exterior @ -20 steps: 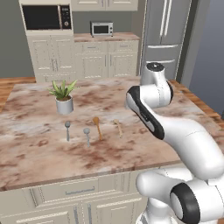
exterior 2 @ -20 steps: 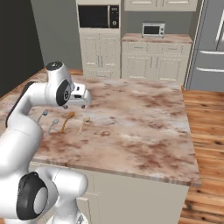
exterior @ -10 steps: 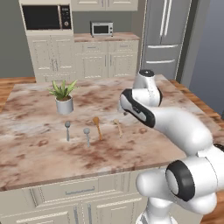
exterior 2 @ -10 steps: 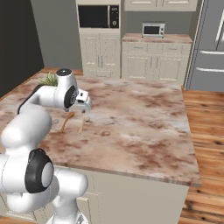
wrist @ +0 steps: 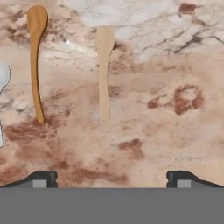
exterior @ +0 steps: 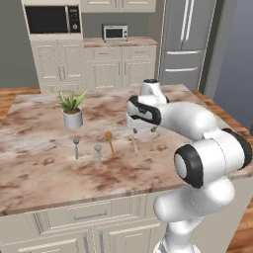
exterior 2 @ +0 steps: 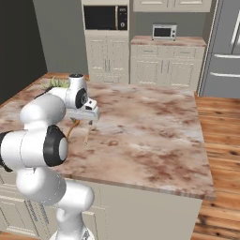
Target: Organize the utensils by type. Pick up the wooden spoons from the counter and place them in the open cabinet. Then pick up the metallic utensils from the counter and place them in the open drawer.
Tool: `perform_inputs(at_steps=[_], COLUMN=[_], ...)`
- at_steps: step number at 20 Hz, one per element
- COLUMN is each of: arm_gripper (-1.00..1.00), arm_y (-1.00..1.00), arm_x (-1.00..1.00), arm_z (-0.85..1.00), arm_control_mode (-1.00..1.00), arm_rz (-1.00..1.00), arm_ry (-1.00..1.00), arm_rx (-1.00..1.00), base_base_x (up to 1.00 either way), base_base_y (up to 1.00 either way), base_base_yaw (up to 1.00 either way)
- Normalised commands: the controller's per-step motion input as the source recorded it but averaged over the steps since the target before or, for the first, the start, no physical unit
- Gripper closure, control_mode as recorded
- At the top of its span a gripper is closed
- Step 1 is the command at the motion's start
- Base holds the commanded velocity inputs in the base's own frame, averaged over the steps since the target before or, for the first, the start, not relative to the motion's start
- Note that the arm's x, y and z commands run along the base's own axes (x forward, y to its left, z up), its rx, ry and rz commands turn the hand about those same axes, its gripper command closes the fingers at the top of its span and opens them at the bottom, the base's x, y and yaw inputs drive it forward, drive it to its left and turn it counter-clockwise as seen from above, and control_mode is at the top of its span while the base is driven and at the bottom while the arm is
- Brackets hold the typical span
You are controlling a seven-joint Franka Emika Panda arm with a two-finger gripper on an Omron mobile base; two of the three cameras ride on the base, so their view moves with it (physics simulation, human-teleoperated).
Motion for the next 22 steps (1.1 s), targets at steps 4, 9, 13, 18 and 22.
perform_inputs(at_steps=[4, 9, 13, 18, 22], arm_gripper=[-1.00, -1.00, -1.00, -1.00, -1.00], arm_y=[0.01, 0.05, 0.14, 0.10, 0.07], arm_x=[0.28, 0.29, 0.21, 0.33, 0.27], arm_z=[-0.44, -0.46, -0.47, -0.39, -0.30], arm_control_mode=[-1.00, -1.00, -1.00, -1.00, -1.00], arm_rz=[-0.04, -0.04, -0.07, -0.04, -0.02], arm_ry=[0.00, 0.00, 0.01, 0.02, 0.03], arm_rx=[0.00, 0.00, 0.00, 0.00, 0.00], base_base_x=[0.00, 0.00, 0.00, 0.00, 0.00], base_base_y=[0.00, 0.00, 0.00, 0.00, 0.00], base_base_yaw=[0.00, 0.00, 0.00, 0.00, 0.00])
